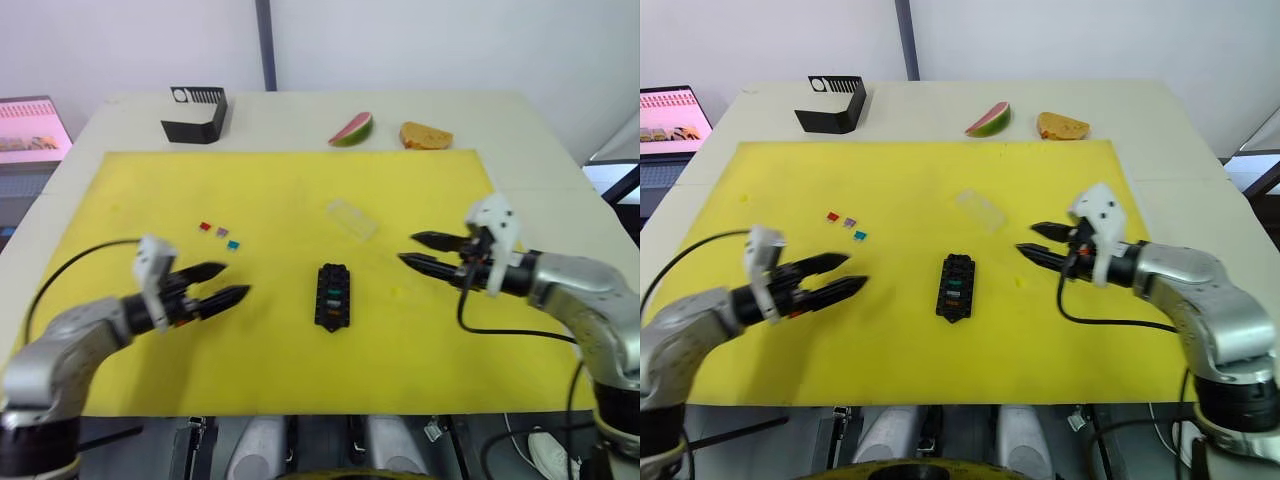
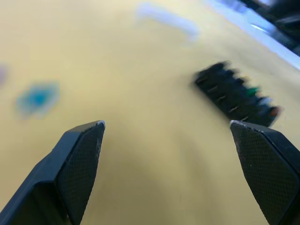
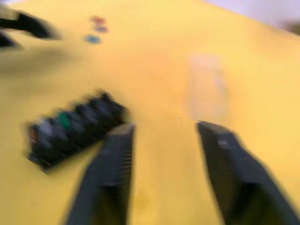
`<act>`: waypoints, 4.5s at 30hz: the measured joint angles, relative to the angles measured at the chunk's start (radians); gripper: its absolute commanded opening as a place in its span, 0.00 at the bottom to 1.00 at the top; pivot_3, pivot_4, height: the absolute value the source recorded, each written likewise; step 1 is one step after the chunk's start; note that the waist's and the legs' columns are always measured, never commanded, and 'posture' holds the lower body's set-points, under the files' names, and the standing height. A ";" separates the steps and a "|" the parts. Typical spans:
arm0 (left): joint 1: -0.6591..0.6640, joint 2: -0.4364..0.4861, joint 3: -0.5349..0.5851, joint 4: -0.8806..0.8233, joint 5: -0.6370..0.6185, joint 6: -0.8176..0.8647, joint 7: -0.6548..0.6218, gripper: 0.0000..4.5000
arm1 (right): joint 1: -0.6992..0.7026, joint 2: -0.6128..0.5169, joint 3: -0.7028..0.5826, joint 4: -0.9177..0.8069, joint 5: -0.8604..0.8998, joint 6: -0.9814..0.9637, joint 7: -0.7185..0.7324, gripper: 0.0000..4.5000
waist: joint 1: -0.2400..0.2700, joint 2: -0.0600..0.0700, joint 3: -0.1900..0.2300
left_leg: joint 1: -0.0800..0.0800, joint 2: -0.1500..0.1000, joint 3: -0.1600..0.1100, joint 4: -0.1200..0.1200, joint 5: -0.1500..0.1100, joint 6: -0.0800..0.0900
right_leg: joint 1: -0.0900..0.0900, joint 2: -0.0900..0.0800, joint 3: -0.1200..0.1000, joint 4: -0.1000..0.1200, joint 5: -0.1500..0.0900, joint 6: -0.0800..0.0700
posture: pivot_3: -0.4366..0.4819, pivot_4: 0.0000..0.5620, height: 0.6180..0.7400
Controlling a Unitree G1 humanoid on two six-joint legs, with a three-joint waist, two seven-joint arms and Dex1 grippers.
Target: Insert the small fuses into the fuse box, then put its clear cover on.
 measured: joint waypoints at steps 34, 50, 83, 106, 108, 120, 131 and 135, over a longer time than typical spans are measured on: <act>-0.542 -0.148 0.301 0.682 -0.430 0.646 0.621 1.00 | -0.295 0.327 0.389 0.109 -0.010 -0.101 -0.046 0.98 | -0.004 -0.002 -0.002 | 0.000 -0.001 0.000 -0.002 0.006 -0.011 | -0.003 0.000 0.000 0.003 0.000 0.000 | 0.48 0.27 1.00; -0.663 -0.172 0.231 0.833 -0.329 0.599 0.566 1.00 | -0.295 0.328 0.402 0.105 -0.035 -0.099 -0.072 0.98 | 0.005 -0.002 -0.002 | 0.000 -0.004 -0.002 -0.001 0.006 -0.011 | -0.001 -0.002 0.000 0.003 0.000 0.000 | 0.48 0.27 1.00; -0.672 -0.235 0.149 0.749 -0.180 0.533 0.517 0.01 | -0.294 0.278 0.394 0.099 -0.048 -0.090 -0.098 1.00 | -0.001 -0.001 -0.002 | 0.000 -0.004 -0.002 -0.002 0.006 -0.011 | -0.002 -0.002 0.000 0.003 0.000 0.000 | 0.48 0.27 1.00; -0.607 -0.164 -0.093 0.106 -0.499 0.525 0.168 0.00 | -0.403 0.340 0.108 0.075 0.719 0.429 -0.358 0.70 | -0.022 -0.002 -0.002 | -0.001 -0.003 -0.003 -0.003 0.006 -0.011 | -0.003 -0.002 0.000 0.001 0.000 0.000 | 0.48 0.27 1.00; -0.602 -0.146 -0.121 0.101 -0.493 0.498 0.148 0.00 | -0.411 0.340 0.108 0.086 0.753 0.430 -0.385 0.48 | -0.022 -0.002 -0.002 | -0.001 -0.003 -0.003 -0.003 0.006 -0.010 | -0.003 -0.002 0.000 0.001 0.000 0.000 | 0.48 0.27 1.00; -0.569 -0.104 -0.203 0.077 -0.478 0.398 0.104 0.00 | -0.425 0.301 0.142 0.113 0.872 0.430 -0.472 0.26 | -0.023 -0.002 -0.001 | -0.002 -0.002 -0.002 -0.003 0.003 -0.006 | -0.003 -0.001 0.000 0.000 0.000 0.000 | 0.48 0.27 1.00; -0.566 -0.092 -0.231 0.077 -0.480 0.375 0.104 0.00 | -0.425 0.270 0.174 0.113 0.872 0.426 -0.472 0.26 | -0.023 -0.002 -0.001 | -0.002 -0.002 -0.002 -0.003 0.003 -0.005 | -0.003 -0.001 0.000 0.000 0.000 0.000 | 0.48 0.27 1.00; -0.566 -0.092 -0.236 0.077 -0.480 0.357 0.106 0.00 | -0.425 0.264 0.178 0.113 0.872 0.425 -0.471 0.14 | -0.023 -0.002 -0.001 | -0.002 -0.002 -0.002 -0.003 0.003 -0.005 | -0.003 -0.001 0.000 0.000 0.000 0.000 | 0.48 0.27 1.00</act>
